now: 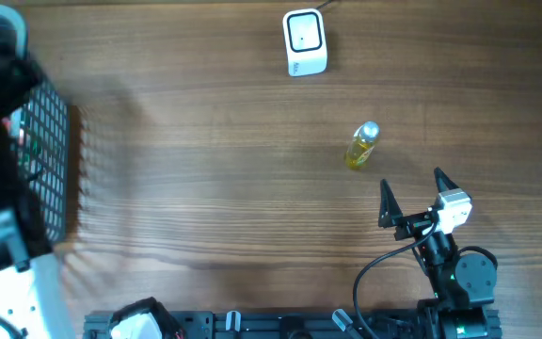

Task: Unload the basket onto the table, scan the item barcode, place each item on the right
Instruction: 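Return the left gripper to the basket and grasp the Kleenex pack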

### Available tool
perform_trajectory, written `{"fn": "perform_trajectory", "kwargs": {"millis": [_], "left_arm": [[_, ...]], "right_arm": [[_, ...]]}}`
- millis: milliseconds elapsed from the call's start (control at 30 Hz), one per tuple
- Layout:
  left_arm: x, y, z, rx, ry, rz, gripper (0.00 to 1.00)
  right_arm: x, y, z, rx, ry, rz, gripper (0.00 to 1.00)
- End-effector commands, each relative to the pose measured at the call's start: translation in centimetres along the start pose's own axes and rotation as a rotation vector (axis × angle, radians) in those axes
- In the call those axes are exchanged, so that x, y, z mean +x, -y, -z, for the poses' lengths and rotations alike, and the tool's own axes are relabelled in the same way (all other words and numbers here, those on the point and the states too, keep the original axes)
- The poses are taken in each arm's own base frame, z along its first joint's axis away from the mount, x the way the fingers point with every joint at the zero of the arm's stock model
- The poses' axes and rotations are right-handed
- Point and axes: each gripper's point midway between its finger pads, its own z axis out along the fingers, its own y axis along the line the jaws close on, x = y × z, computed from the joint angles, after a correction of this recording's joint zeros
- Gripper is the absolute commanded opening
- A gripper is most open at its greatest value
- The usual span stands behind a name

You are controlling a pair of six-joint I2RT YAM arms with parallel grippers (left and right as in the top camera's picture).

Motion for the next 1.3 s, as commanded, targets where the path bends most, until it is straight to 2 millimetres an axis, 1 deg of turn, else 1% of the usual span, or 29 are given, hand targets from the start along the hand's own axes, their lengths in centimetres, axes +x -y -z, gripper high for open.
{"fn": "perform_trajectory", "kwargs": {"millis": [0, 33, 100, 167, 200, 233, 267, 333, 433, 533, 667, 700, 767, 800, 867, 900, 933, 967, 1100, 1167, 1233, 1267], "left_arm": [[2.7, -6.9, -2.6, -0.156, -0.107, 0.145, 1.0], [4.7, -8.6, -4.0, -0.156, -0.181, 0.201, 0.98], [8.2, -10.5, -5.9, -0.153, -0.302, 0.272, 0.96], [11.5, -11.5, -7.4, -0.146, -0.412, 0.296, 0.97], [13.8, -11.8, -8.2, -0.141, -0.486, 0.294, 1.0], [16.6, -12.4, -8.9, -0.154, -0.57, 0.294, 1.0], [18.6, -12.8, -9.4, -0.165, -0.629, 0.301, 1.0], [21.7, -13.5, -10.1, -0.185, -0.715, 0.32, 1.0], [24.2, -14.1, -11.1, -0.195, -0.772, 0.326, 1.0], [24.6, -14.3, -11.6, -0.185, -0.771, 0.302, 1.0], [24.2, -14.3, -12.0, -0.189, -0.748, 0.317, 1.0], [23.6, -14.4, -12.1, -0.192, -0.74, 0.324, 1.0], [21.1, -14.3, -12.3, -0.199, -0.711, 0.313, 1.0], [19.5, -14.4, -12.4, -0.212, -0.693, 0.303, 1.0], [14.8, -14.3, -12.3, -0.242, -0.655, 0.281, 1.0], [13.5, -14.2, -12.3, -0.245, -0.658, 0.281, 1.0], [13.1, -14.1, -12.2, -0.252, -0.68, 0.284, 1.0], [13.3, -14.1, -12.3, -0.256, -0.716, 0.282, 1.0], [18.8, -14.6, -12.4, -0.284, -0.914, 0.299, 1.0], [20.9, -14.7, -12.4, -0.294, -0.982, 0.308, 1.0], [22.1, -14.9, -12.7, -0.301, -1.011, 0.316, 1.0], [22.3, -14.9, -12.8, -0.302, -1.017, 0.317, 1.0]], "right_arm": [[-0.1, -0.1, 0.0, -0.009, 0.004, -0.003, 1.0], [-0.1, -0.1, 0.0, -0.009, 0.004, -0.003, 1.0], [-0.1, -0.1, 0.0, -0.009, 0.005, -0.003, 1.0], [-0.1, -0.1, 0.0, -0.009, 0.005, -0.003, 1.0], [-0.1, -0.1, 0.0, -0.009, 0.004, -0.003, 1.0], [-0.1, -0.1, 0.0, -0.009, 0.004, -0.003, 1.0], [-0.1, -0.1, 0.0, -0.009, 0.004, -0.003, 1.0], [-0.1, -0.1, 0.0, -0.009, 0.004, -0.003, 1.0], [-0.1, -0.1, 0.0, -0.009, 0.004, -0.003, 1.0], [-0.1, -0.1, 0.0, -0.009, 0.005, -0.003, 1.0], [-0.1, -0.1, 0.0, -0.009, 0.004, -0.003, 1.0], [-0.1, -0.1, 0.0, -0.009, 0.004, -0.003, 1.0], [-0.1, -0.1, 0.0, -0.009, 0.004, -0.003, 1.0], [-0.1, -0.1, 0.0, -0.009, 0.005, -0.003, 1.0], [-0.1, -0.1, 0.0, -0.009, 0.004, -0.003, 1.0], [-0.1, -0.1, 0.0, -0.009, 0.005, -0.003, 1.0], [-0.1, -0.1, 0.0, -0.009, 0.004, -0.003, 1.0], [-0.1, -0.1, 0.0, -0.009, 0.005, -0.003, 1.0], [-0.1, -0.1, 0.0, -0.009, 0.004, -0.003, 1.0], [-0.1, -0.1, 0.0, -0.009, 0.004, -0.003, 1.0], [-0.1, -0.1, 0.0, -0.009, 0.004, -0.004, 1.0], [-0.1, -0.1, 0.0, -0.009, 0.005, -0.003, 1.0]]}}
